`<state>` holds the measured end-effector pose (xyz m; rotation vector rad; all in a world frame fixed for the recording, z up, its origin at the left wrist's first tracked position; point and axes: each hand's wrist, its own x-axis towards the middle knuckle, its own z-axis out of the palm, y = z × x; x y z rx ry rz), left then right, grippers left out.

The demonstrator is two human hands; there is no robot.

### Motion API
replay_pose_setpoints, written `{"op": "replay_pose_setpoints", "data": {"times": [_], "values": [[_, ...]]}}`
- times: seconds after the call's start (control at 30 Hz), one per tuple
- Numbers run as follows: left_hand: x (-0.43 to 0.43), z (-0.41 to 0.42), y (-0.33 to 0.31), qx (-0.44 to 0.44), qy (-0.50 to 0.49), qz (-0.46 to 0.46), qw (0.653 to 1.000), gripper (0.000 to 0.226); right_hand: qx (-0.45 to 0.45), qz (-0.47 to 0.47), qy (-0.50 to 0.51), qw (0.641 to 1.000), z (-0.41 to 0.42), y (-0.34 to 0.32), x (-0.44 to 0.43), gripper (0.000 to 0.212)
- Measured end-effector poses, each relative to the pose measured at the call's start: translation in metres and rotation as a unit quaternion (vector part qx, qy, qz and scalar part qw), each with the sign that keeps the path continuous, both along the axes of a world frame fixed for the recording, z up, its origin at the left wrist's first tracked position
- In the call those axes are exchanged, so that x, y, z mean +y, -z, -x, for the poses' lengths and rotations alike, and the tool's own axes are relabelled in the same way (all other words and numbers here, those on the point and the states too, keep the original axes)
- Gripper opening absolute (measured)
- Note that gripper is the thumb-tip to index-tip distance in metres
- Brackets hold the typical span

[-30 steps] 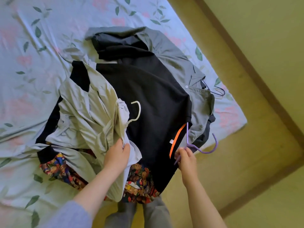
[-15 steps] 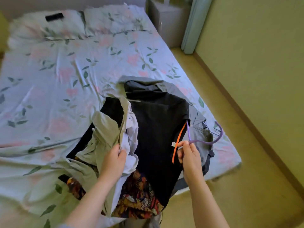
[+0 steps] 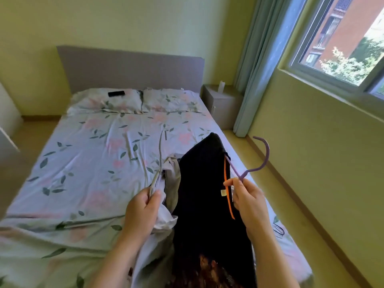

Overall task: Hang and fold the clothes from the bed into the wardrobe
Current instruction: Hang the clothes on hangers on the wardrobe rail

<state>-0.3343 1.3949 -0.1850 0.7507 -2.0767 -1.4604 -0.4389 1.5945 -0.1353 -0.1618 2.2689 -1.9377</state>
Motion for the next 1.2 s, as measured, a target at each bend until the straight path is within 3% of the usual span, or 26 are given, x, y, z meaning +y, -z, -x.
{"op": "replay_pose_setpoints", "data": {"times": [0.47, 0.63, 1.2], "values": [[0.027, -0.043, -0.082, 0.097, -0.115, 0.056, 0.987, 0.044, 0.099, 0.045, -0.120, 0.987, -0.011, -0.084, -0.003, 0.037], [0.069, -0.052, -0.095, 0.149, -0.207, 0.088, 0.963, 0.045, 0.147, 0.074, -0.203, 0.965, -0.014, -0.106, 0.010, 0.038], [0.110, -0.200, -0.114, 0.155, -0.442, 0.139, 0.873, 0.042, 0.215, 0.093, -0.429, 0.873, -0.118, -0.128, -0.035, 0.035]]}}
